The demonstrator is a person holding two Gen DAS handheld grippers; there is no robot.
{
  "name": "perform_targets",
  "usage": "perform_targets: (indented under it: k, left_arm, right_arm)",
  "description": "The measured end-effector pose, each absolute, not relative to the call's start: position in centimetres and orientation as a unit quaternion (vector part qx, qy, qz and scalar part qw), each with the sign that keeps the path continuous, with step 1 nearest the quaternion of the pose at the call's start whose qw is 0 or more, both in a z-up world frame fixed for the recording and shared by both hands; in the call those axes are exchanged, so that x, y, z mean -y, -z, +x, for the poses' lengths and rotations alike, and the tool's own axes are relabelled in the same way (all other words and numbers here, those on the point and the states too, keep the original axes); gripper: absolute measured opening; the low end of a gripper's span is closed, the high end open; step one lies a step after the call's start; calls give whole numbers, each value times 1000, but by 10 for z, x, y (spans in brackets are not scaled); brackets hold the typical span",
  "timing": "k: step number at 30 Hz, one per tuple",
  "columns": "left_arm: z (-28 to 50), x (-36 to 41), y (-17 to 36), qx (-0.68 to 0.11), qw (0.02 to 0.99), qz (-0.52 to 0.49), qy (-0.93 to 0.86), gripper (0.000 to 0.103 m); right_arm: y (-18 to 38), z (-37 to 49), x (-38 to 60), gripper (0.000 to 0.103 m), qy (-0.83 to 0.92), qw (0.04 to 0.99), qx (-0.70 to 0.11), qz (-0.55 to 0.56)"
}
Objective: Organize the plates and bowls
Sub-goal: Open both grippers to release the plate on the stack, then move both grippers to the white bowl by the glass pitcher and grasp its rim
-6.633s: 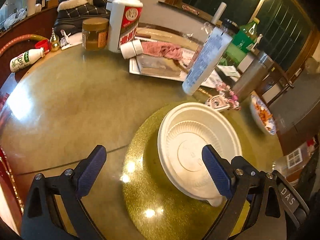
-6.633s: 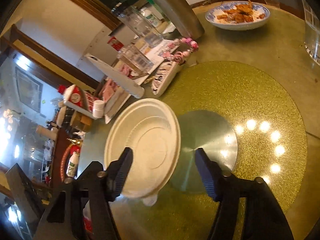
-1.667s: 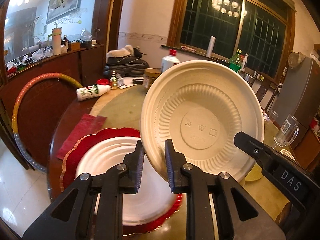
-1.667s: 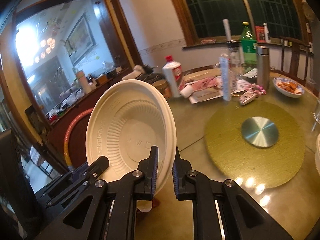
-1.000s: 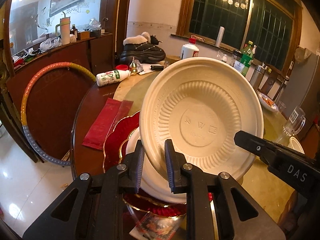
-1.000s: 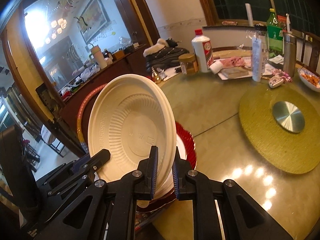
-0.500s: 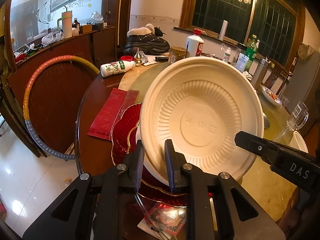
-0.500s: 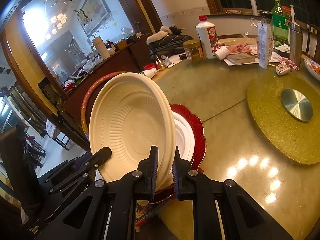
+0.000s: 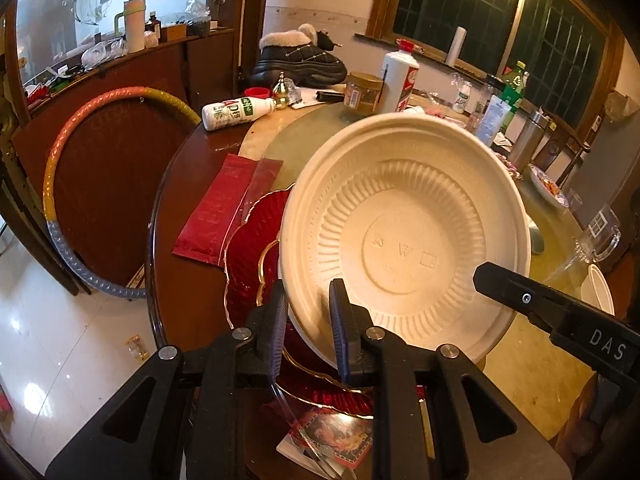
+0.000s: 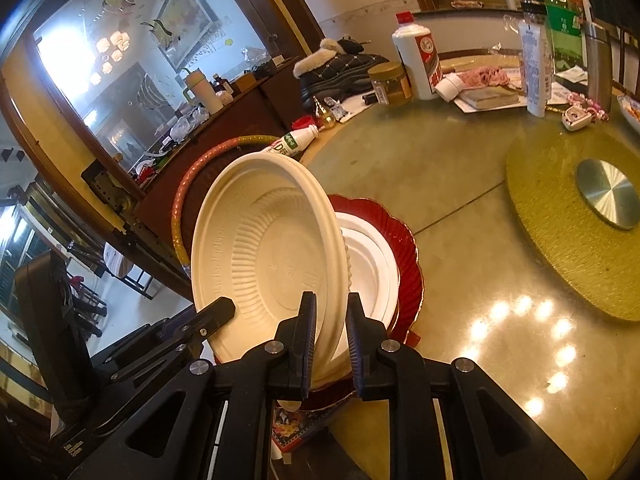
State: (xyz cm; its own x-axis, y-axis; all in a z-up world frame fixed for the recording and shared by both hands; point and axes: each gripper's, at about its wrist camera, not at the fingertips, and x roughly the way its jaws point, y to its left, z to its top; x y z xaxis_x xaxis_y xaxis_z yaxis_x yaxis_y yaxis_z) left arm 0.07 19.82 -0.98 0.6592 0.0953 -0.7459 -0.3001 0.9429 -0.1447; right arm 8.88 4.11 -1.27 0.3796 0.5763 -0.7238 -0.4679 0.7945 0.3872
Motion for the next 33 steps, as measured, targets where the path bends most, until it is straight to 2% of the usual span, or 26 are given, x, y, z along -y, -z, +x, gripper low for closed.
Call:
perform_targets:
  k: [7, 8, 9, 11, 14, 16, 18, 19, 20, 22, 25, 33]
  left_arm:
    - [10, -207, 14, -405, 895, -137, -126, 25]
    - [9, -208, 13, -401, 896, -136, -131, 32]
    - [8, -209, 11, -394, 898, -136, -139, 47]
    - [3, -213, 7, -374, 903, -149, -147, 63]
    - [-5, -216, -4, -344, 911, -160, -164, 65]
    - [-15, -216, -16, -308, 921, -166, -173, 66]
    - [-25, -210, -30, -267, 932, -163, -182, 81]
    - [-32, -205, -40, -236, 940, -157, -188, 84]
    - [-38, -199, -47, -212, 946, -150, -193, 85]
    - [-41, -184, -57, -186, 956, -127, -190, 89]
    - [-31, -160, -63, -189, 964, -96, -159, 92]
    - [6, -83, -48, -255, 963, -46, -71, 91]
  right_arm:
    - [19, 101, -43, 18, -300, 833, -461, 57]
    - [19, 102, -42, 20, -300, 833, -461, 59]
    - [18, 104, -41, 21, -297, 836, -458, 60]
    - [17, 106, -39, 45, -289, 844, -449, 53]
    - [15, 105, -40, 66, -278, 858, -432, 30]
    - [11, 102, -40, 67, -272, 868, -416, 10]
    - [-6, 94, -26, 67, -252, 899, -358, 24]
    - [-16, 88, -16, 71, -246, 913, -324, 44]
    - [-23, 83, -7, 84, -242, 922, -295, 61]
    - [-36, 73, 9, 103, -229, 938, -248, 78]
    - [-47, 67, 24, 103, -228, 946, -221, 66]
    - [-27, 73, 101, 103, -174, 944, -268, 84]
